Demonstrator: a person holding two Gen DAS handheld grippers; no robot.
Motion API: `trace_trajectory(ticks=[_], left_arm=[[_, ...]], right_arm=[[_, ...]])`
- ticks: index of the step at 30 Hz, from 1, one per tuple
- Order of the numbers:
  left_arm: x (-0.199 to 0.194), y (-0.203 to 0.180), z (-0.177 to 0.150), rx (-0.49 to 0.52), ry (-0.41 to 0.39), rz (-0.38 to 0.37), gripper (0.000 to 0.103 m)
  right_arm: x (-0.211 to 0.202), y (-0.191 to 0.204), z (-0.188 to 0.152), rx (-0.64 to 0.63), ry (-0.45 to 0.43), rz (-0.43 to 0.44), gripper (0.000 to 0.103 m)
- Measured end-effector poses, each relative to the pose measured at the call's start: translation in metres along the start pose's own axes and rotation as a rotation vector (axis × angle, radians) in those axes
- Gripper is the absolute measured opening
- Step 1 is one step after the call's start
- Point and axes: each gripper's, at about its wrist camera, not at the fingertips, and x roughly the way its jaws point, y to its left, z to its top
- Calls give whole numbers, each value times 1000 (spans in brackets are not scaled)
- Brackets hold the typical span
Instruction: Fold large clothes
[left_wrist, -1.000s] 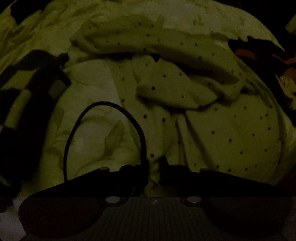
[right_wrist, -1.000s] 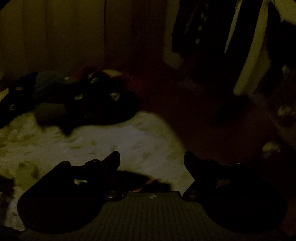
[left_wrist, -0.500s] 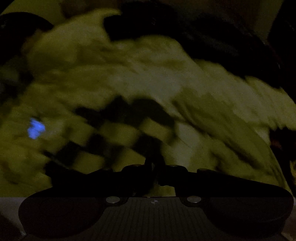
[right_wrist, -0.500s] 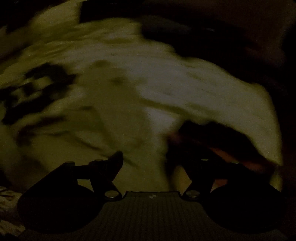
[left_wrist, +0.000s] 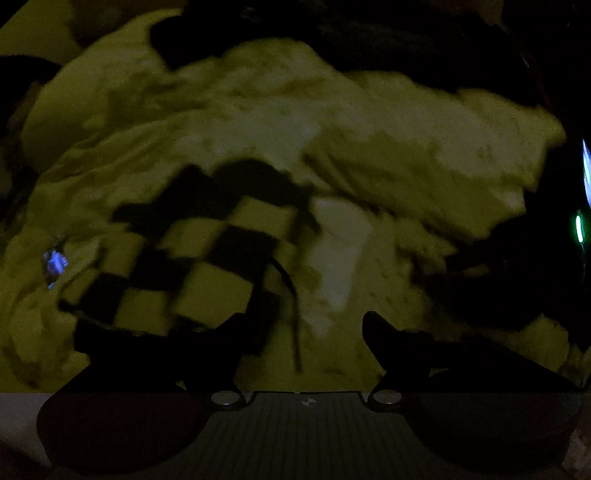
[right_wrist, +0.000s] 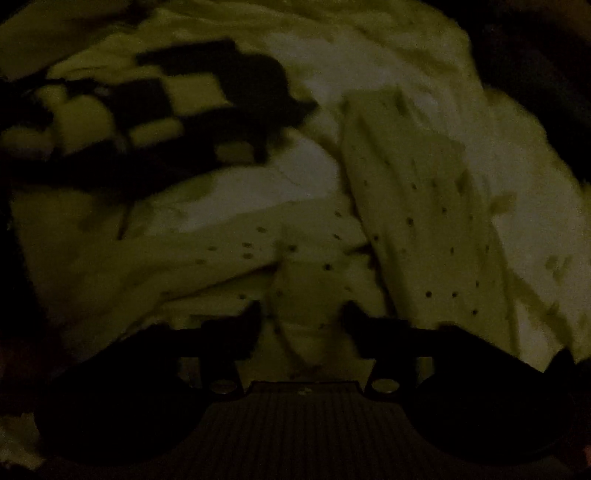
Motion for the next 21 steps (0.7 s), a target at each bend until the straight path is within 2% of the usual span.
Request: trace_trajectory(ticks=[1,4,8,10,16,21], left_arm=[[4,-10,1,30,7,4,103],[11,-19,3,64,-4,13,103],[28,-24,10,99,0,17,103],[38,-27,16,116,8,14,103],[70,-53,27,204,53,-11,103],[101,-72,31,292,95,100,103]], right_arm=[[-3,-7,-2,22,-2,7,4],[-38,-39,-6,163,-106,43,4],[-98,-99,-24,298,-211,-17,3],[-124,-137,-37,362,-237,-112,3],[-191,-265,-87,658,-270,-446,3],[-211,-319,-120,849,-252,-624,3]])
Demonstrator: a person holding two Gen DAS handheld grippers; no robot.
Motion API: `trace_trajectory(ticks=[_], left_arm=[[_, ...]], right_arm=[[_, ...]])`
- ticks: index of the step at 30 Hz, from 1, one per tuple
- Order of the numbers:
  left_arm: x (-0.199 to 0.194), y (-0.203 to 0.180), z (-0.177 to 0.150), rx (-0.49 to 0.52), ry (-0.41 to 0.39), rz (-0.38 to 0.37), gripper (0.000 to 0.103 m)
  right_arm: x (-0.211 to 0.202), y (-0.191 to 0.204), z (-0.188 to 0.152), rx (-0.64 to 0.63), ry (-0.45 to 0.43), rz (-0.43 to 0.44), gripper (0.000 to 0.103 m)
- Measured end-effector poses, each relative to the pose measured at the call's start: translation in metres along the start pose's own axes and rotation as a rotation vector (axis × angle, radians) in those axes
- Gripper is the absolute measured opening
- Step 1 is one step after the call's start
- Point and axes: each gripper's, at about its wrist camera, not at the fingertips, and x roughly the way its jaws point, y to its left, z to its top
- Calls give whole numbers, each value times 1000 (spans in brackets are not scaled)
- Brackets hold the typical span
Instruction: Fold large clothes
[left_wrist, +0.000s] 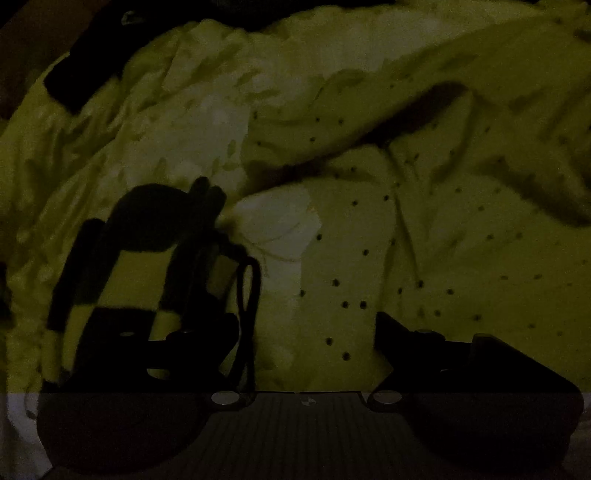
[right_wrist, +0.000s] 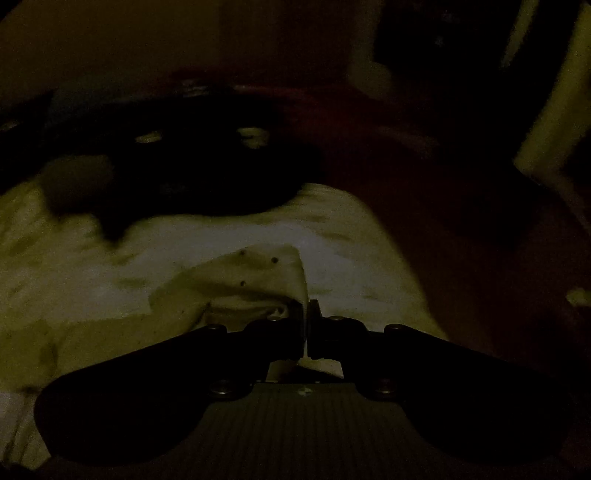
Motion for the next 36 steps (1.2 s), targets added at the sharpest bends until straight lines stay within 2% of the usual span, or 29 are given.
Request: trace_trajectory(ticks=[1,2,3,5,7,8,9,10,11,12,13,16,19,21,24,28,31,32,34,35,36], left_arm=[[3,0,1,-1,2,-1,103],[6,0,2,-5,5,-10,103],[10,0,2,-8,14,-25,103],[15,2,3,-17,33,-47,103],[17,5,3,-43,41,-64,103],[17,8,3,-61,40,-85,103],[17,12,2,-85,41,-111,103],[16,15,1,-114,45,-139,95],[15,20,0,-147,42,-164,75],[13,23,0,-174,41,-176,69],[11,26,0,-199,42,-182,51],[-11,47,1,-311,-12,-223,43],[-53,79,1,-443,-107,-251,42],[-81,108,-1,-516,-185,-216,42],[-109,166,-14,-687,-240,-153,42],[-110,241,-46,-908,-211,-33,42],[-97,281,-74,-1038,-177,54,43],[-90,291,-84,-1076,-165,74,44],[-76,304,-95,-1123,-127,69,47],[-69,308,-95,-1143,-111,61,57],[-63,308,-96,-1151,-100,52,71]], right_arm=[[2,-6,-3,26,-1,-27,4],[6,-12,-8,56,13,-61,10],[11,-15,-16,94,49,-86,21],[15,-19,-35,154,103,-47,23],[11,-15,-53,164,125,3,42],[10,-9,-63,153,141,5,59],[8,-2,-71,140,151,9,64],[5,5,-83,129,162,21,64],[4,11,-93,115,187,47,64],[4,15,-100,100,212,70,64],[3,21,-108,89,233,83,65],[-1,34,-126,71,274,106,67],[-4,35,-131,88,289,119,68],[-7,34,-130,92,288,119,68],[-6,35,-130,104,279,118,69],[-3,40,-131,127,297,130,69],[-1,47,-134,112,315,150,69],[-1,50,-134,99,319,156,69],[-2,56,-136,76,329,164,69],[-2,58,-137,68,335,170,69],[-1,60,-139,59,343,176,70]])
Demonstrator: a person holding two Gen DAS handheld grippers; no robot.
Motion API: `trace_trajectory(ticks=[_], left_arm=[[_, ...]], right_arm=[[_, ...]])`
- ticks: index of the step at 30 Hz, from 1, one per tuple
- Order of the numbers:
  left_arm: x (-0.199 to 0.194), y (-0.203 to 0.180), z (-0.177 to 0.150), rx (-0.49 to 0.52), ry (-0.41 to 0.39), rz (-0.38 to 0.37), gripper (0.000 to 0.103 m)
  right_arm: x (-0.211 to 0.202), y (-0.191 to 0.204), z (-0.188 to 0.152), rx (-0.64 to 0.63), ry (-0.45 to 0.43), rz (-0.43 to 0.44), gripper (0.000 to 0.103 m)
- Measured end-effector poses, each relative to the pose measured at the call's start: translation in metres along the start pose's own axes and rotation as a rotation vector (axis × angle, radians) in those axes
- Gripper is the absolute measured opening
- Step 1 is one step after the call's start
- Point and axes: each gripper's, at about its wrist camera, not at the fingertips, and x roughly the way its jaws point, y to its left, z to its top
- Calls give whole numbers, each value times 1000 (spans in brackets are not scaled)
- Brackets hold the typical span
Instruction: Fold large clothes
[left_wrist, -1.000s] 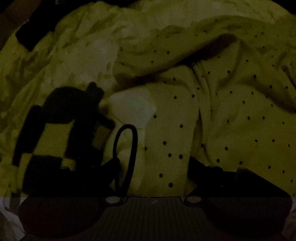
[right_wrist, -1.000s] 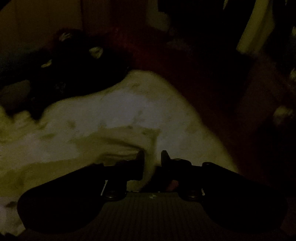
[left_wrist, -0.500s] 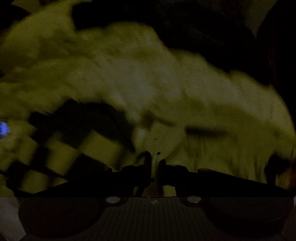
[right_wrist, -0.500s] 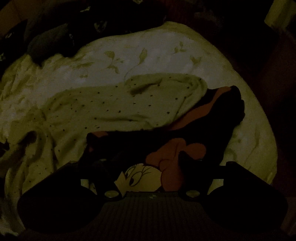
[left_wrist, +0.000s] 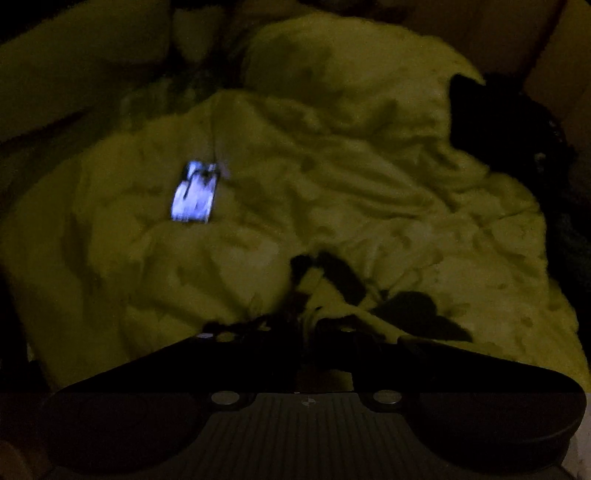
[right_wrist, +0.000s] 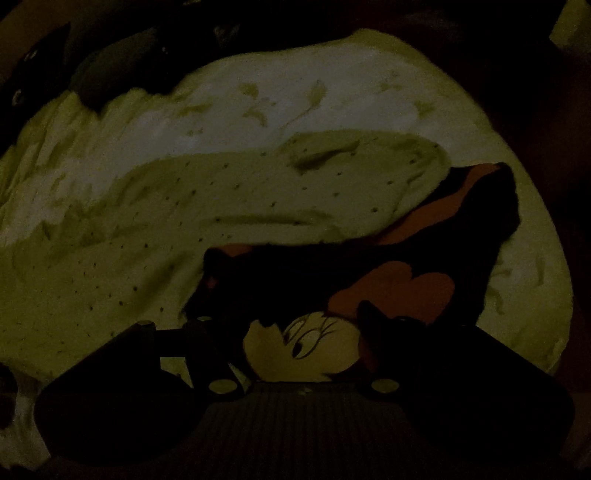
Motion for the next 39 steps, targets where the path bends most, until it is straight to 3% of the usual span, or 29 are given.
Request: trace_trajectory(ticks=[1,2,8,12,15,17,25,28,33,37,39], left_arm=[[6,-1,-2,6,19,2,100],[6,-4,-7,18,29,20,103],[2,-13,-17,157,7,34,103],[-16,4,-17,133,-41,28,103],[-40,21,-29,102,-106,-34,103],[-54,24,-47,174,-129,-73,103],[-44,6,-157,503,69,-169,103],[-25,-17,-192,639,93,-192,103],[12,-44,-218,793,69,-150,103],[32,-60,-223,885,104,-177,103],[41,-69,-228,948,162,-172,103]], right_arm=[[1,2,-1,-9,8,1,70],[2,4,-3,-17,15,2,71],[2,12,-14,-68,47,27,74],[-3,9,-26,-95,58,63,76],[-6,4,-39,-120,73,81,76],[-6,-1,-53,-136,95,85,76],[-1,-14,-104,-156,200,121,76],[3,-5,-115,-218,237,153,76],[19,14,-130,-324,317,188,75],[42,22,-145,-374,398,163,71],[53,27,-153,-370,428,176,71]])
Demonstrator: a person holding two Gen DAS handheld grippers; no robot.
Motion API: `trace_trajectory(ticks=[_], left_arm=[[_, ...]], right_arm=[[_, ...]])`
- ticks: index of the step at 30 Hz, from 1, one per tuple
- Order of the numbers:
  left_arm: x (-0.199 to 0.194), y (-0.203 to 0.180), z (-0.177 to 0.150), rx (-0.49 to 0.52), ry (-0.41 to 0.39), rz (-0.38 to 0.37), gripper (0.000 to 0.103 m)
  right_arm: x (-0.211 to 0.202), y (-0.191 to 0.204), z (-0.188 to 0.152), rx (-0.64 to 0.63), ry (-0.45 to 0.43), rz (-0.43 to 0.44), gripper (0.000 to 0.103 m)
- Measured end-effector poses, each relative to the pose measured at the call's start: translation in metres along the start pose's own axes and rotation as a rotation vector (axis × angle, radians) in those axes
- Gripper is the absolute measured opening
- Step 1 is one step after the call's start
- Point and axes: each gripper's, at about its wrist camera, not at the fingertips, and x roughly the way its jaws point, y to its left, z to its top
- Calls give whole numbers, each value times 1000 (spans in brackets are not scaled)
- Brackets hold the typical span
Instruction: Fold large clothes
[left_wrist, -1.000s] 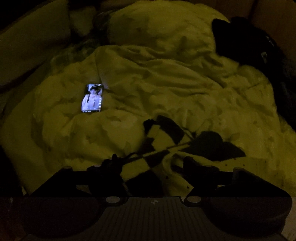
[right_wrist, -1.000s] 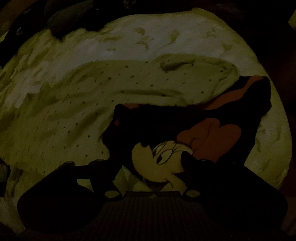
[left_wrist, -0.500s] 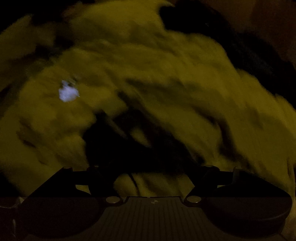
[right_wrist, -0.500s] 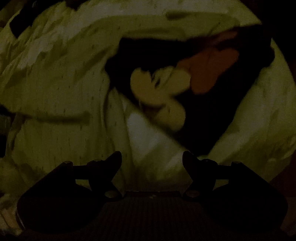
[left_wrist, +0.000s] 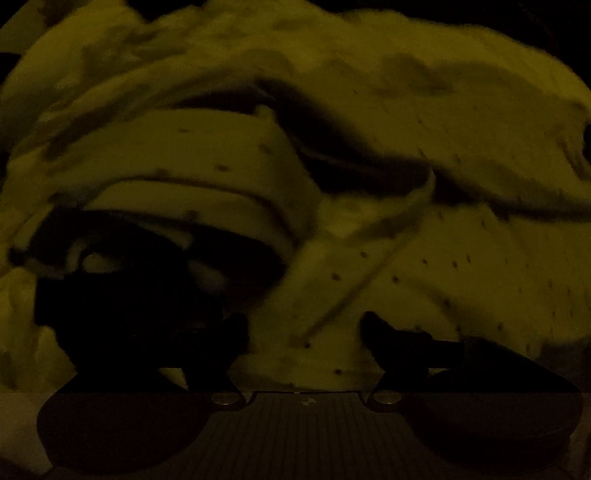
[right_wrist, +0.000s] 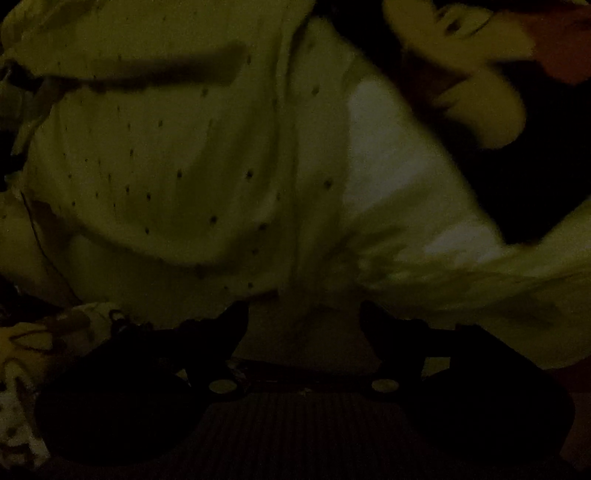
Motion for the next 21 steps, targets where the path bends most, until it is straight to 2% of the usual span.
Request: trace_trajectory(ticks=[1,2,3,5,7,8,9,11,13,16,19,21], left_arm=[[6,-2,2,18,40,6,87],[10,-2,3,22,79,8,77],[9,0,3,10,83,2,74],[3,5,4,-30,71,-27,56],[-8,10,2,-53,47,-33,53],[-16,12,0,-63,25,-37,50],[-23,14,-3,-72,13,-44,50],[-40,19,-11,-100,-7,-86,42],[-56,21,-22,-127,-21,-127,42],[-75,23,-40,-143,-1,-167,42],[-74,26,-67,-178,69,-181,42],[-65,26,-88,-193,135,-171,42]], right_arm=[[6,2,0,0,8,-5,71],[12,5,1,-1,13,-22,70],[18,7,3,0,7,-50,67],[26,7,7,39,-14,-76,62],[28,3,9,113,-28,-50,44],[26,1,8,134,-35,-24,15],[21,0,6,151,-48,6,7],[3,-4,-3,166,-88,47,7],[-21,-9,-15,162,-131,94,6],[-65,-24,-39,180,-182,130,6],[-97,-44,-57,194,-194,141,6],[-106,-52,-62,165,-175,105,6]])
